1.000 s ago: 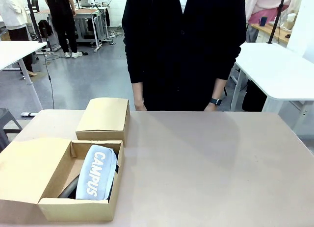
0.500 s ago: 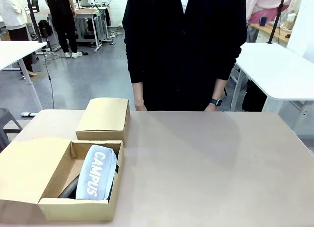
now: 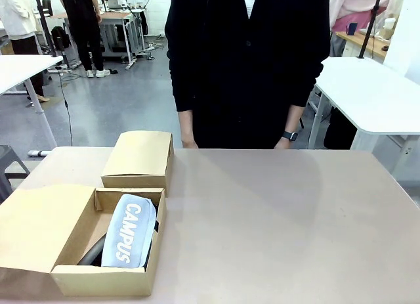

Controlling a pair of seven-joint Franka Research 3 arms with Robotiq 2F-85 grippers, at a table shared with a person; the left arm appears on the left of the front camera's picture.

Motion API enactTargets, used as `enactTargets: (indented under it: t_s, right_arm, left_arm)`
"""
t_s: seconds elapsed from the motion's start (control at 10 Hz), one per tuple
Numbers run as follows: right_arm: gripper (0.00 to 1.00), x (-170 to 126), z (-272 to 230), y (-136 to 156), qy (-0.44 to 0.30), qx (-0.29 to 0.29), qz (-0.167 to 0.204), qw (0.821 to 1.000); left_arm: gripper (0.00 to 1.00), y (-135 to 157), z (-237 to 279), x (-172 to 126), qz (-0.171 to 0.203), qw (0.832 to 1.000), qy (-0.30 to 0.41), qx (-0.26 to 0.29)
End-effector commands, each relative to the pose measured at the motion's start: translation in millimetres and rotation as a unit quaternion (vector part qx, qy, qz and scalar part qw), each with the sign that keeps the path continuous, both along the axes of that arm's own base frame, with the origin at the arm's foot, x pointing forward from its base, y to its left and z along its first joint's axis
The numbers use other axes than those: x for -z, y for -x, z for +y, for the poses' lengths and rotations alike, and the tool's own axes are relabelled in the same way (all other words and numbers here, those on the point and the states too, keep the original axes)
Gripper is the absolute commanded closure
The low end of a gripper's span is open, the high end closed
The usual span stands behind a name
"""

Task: Place items inside the box.
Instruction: Close the lid of the Mailer Box closest to the robot.

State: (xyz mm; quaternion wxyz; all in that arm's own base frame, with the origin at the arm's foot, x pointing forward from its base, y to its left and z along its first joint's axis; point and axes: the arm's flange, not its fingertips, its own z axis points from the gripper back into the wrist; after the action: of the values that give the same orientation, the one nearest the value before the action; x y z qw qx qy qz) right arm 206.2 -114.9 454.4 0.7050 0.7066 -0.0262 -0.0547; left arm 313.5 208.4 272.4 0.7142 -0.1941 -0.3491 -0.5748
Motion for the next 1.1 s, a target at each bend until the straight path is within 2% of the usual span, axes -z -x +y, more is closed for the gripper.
enactTargets:
  t_s: [0.0,0.6,1.0]
  right_arm:
    - [0.00,-6.3,0.2,1.1,-0.005,0.002,-0.002,1.000]
    - [0.00,-6.3,0.2,1.1,-0.005,0.002,-0.002,1.000]
    - [0.00,-6.3,0.2,1.1,-0.005,0.002,-0.002,1.000]
  left_arm:
    - [0.00,13.1,-9.5,15.0,-0.026,0.999,0.022,0.014]
    - [0.00,31.4,-29.5,-22.3,-0.052,0.983,0.171,0.029]
    - [0.00,32.5,-56.5,-43.2,-0.054,0.977,0.206,0.011]
